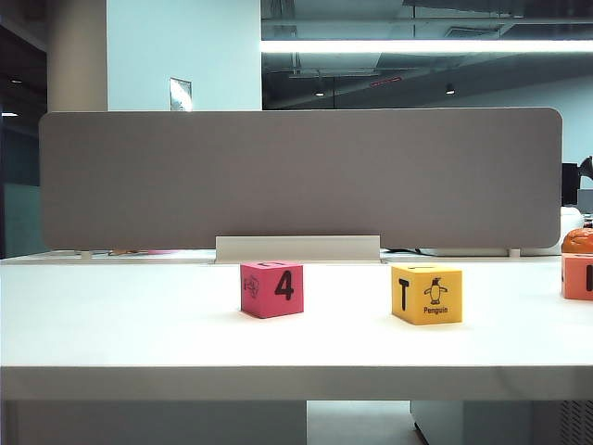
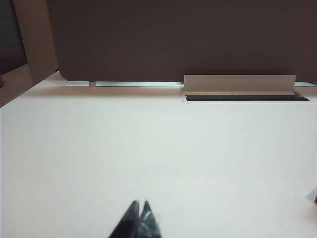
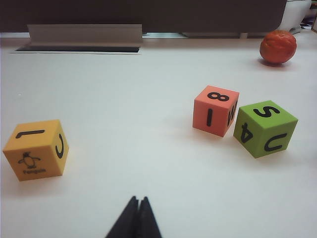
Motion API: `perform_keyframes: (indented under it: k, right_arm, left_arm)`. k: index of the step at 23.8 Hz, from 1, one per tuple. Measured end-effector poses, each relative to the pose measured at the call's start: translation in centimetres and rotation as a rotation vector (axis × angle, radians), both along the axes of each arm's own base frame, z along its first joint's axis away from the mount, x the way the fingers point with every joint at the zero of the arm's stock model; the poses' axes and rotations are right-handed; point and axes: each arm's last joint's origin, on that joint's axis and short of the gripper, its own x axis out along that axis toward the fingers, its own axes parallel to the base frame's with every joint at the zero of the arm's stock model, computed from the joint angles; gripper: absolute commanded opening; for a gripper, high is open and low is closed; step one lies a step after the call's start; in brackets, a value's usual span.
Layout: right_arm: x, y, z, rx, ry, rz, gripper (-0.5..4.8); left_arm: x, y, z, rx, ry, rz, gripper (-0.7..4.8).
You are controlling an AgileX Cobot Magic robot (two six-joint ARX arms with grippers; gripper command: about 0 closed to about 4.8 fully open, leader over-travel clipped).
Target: Stack one letter block on top of another letter block.
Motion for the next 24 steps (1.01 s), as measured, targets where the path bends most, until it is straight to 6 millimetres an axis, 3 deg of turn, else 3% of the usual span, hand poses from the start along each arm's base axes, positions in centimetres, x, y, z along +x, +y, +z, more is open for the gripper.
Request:
perform_keyframes:
  k: [24]
  right_arm:
    - [0.02, -0.01, 0.13, 0.005, -0.013, -0.004, 0.00]
  left_arm:
    - [0.00, 0.00, 0.01, 0.000, 0.000, 0.000, -0.05]
